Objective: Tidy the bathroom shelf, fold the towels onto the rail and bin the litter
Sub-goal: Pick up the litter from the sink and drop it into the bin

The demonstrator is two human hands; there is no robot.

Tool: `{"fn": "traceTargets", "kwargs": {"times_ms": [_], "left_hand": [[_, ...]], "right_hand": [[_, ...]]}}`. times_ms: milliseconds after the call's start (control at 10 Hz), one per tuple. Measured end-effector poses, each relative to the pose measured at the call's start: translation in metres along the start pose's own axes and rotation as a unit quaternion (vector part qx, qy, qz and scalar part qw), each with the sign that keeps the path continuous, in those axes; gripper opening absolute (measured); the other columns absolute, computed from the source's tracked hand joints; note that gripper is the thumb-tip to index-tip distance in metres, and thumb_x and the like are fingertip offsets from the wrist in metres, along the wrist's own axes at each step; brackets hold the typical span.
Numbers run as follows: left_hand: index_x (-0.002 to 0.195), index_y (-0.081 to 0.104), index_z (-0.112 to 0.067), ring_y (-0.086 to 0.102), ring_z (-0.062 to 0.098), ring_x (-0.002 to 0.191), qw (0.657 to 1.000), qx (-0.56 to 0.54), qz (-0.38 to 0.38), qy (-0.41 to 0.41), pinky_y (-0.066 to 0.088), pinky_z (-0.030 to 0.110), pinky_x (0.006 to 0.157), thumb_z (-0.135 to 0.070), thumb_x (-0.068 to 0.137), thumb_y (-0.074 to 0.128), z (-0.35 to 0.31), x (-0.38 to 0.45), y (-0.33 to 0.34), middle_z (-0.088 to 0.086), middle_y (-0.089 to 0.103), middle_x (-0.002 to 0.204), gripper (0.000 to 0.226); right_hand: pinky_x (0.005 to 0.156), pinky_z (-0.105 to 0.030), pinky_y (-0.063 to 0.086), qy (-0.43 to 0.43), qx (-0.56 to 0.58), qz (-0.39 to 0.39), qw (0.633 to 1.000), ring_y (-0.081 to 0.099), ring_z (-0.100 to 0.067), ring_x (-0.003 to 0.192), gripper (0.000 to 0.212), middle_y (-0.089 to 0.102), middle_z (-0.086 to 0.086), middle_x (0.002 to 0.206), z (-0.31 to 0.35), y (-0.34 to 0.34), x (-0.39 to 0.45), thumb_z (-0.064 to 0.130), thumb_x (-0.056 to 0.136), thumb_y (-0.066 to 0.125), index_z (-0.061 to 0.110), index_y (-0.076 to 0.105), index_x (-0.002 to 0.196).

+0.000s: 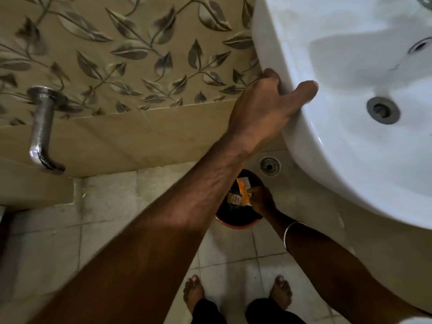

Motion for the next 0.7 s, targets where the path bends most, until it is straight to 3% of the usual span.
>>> {"fn": "traceTargets", "kwargs": {"times_ms": [100,300,400,500,600,700], "left_hand": [[0.093,0.066,-0.011,0.068,0.014,0.084,1.0,-0.005,-0.007,0.004,0.054,0.031,0.069,-0.051,0.083,0.068,0.002,0.002,0.0,-0.004,0.071,0.092,0.04],[0.103,0.068,-0.015,0.071,0.016,0.092,0.999,-0.033,0.005,-0.001,0.059,0.041,0.082,-0.053,0.077,0.066,0.001,0.001,0.001,-0.004,0.074,0.099,0.046],[0.106,0.069,-0.016,0.071,0.014,0.094,0.999,-0.03,0.01,-0.007,0.059,0.042,0.084,-0.055,0.076,0.065,0.0,-0.001,0.001,-0.005,0.074,0.101,0.049],[0.113,0.068,-0.018,0.071,0.015,0.098,0.999,-0.034,0.021,-0.016,0.058,0.043,0.088,-0.057,0.076,0.063,-0.001,-0.003,0.002,-0.005,0.074,0.105,0.055],[0.118,0.067,-0.024,0.07,0.014,0.1,0.999,-0.027,0.022,-0.031,0.057,0.043,0.091,-0.063,0.073,0.061,-0.002,-0.006,0.001,-0.009,0.074,0.107,0.06],[0.127,0.063,-0.03,0.069,0.014,0.103,0.997,-0.049,0.018,-0.06,0.055,0.043,0.095,-0.062,0.072,0.063,-0.002,-0.012,0.003,-0.011,0.073,0.112,0.063]], "right_hand": [[0.107,-0.036,0.043,0.019,-0.006,0.067,0.998,0.056,-0.034,0.127,0.031,0.063,-0.017,0.132,-0.001,0.013,0.01,0.007,0.096,0.056,0.001,0.067,0.124],[0.097,-0.027,0.035,0.052,0.011,0.045,0.998,0.055,-0.035,0.124,0.028,0.063,-0.019,0.132,0.003,0.005,0.008,0.009,0.098,0.055,-0.003,0.068,0.12],[0.097,-0.031,0.043,0.039,-0.018,0.062,0.997,0.059,-0.033,0.118,0.028,0.067,-0.016,0.125,0.016,-0.004,-0.001,0.018,0.098,0.059,0.001,0.07,0.117],[0.084,-0.027,0.048,0.0,-0.053,0.071,0.996,0.061,-0.031,0.114,0.021,0.067,-0.013,0.109,0.036,-0.017,-0.01,0.017,0.096,0.058,0.002,0.07,0.104],[0.054,-0.012,0.036,-0.03,-0.052,0.063,0.996,0.063,-0.032,0.111,0.023,0.065,-0.013,0.11,0.062,-0.038,-0.02,0.013,0.097,0.053,0.005,0.066,0.115],[0.07,-0.021,0.042,-0.067,-0.057,0.043,0.995,0.062,-0.033,0.113,0.027,0.065,-0.018,0.121,0.092,-0.064,-0.036,0.013,0.098,0.052,0.002,0.063,0.121]]}}
Point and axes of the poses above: each hand's wrist, its own x-axis towards the middle knuckle, its own y-axis out of the palm, z = x × y, the point moved 6 cm from there along x, towards the middle knuckle
